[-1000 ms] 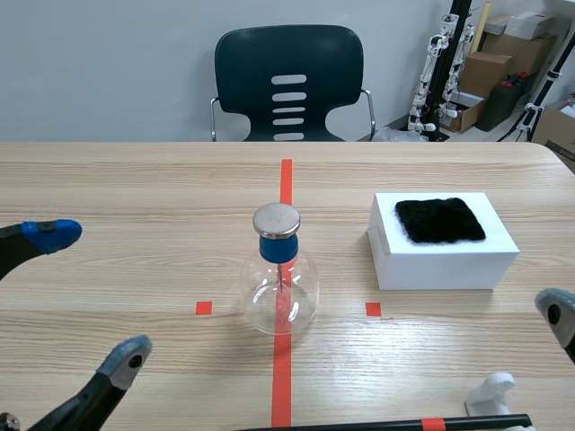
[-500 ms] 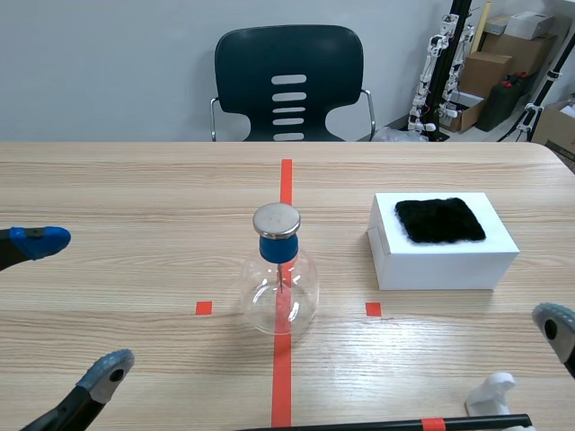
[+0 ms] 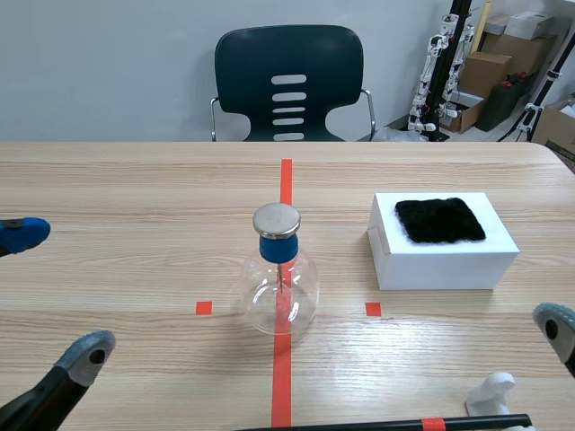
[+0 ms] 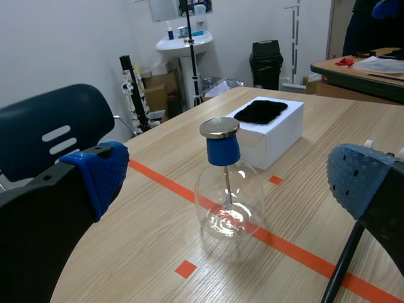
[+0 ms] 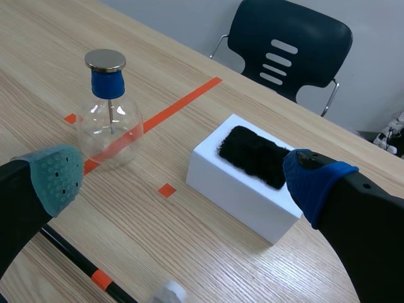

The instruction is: Do the electroscope experiment. return to the home posture

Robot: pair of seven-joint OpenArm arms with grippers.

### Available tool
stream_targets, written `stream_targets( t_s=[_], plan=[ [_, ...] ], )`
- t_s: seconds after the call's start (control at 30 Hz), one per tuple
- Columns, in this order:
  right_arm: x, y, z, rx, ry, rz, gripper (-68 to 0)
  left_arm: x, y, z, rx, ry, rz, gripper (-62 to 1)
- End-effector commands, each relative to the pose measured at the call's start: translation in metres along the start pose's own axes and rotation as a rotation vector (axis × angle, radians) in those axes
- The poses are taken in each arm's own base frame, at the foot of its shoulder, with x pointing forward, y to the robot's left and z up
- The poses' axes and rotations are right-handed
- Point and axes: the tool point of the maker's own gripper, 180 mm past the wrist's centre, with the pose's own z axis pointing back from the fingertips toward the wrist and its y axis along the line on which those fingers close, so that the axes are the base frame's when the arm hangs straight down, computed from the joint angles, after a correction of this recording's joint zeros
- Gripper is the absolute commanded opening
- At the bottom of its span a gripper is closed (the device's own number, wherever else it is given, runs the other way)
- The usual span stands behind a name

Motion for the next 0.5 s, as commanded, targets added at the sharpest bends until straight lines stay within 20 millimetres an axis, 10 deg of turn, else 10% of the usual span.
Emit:
stream_targets(
  t_s=[0.0, 0.47],
  plan=[
    [0.009, -0.001, -0.002, -0.001, -0.036, 0.001, 0.4, 0.007, 0.003, -0.001, 0.007, -0.023, -0.009, 1.4],
    [0.011, -0.001, -0.002, -0.002, -0.044, 0.001, 0.4, 0.012, 0.017, 0.010, 0.130, -0.051, 0.060, 1.4]
  ],
)
